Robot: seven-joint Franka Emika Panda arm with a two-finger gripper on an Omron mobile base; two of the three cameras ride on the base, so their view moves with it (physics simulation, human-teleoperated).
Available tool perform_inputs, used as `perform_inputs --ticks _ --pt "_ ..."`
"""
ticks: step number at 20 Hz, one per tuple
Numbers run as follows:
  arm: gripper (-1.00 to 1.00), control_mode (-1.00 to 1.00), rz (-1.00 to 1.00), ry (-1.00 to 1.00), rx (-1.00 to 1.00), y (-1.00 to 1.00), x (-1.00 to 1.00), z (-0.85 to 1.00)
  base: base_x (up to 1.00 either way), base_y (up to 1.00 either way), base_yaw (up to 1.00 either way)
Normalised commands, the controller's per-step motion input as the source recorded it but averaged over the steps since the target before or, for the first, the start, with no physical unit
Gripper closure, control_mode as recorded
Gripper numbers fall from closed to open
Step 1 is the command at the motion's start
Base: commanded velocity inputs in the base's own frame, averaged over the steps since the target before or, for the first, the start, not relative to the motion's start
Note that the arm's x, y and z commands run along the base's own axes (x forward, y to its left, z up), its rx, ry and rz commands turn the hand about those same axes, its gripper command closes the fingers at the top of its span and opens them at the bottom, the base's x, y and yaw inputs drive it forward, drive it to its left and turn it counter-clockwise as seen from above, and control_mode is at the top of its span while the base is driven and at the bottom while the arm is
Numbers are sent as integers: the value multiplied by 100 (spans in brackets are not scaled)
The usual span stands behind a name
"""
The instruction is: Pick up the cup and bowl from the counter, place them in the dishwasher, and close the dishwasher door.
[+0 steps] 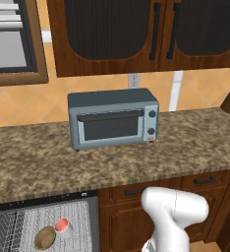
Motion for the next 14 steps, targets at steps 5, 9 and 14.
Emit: perform_inputs --ticks 5,9,14 --pt "-100 -100 -5 -22 -9 -15 61 -54 0 0 0" --pt "-100 -100 -6 -31 -6 -14 38 -21 0 0 0" --pt "-100 -100 -3 -40 0 -29 33 0 0 0 0"
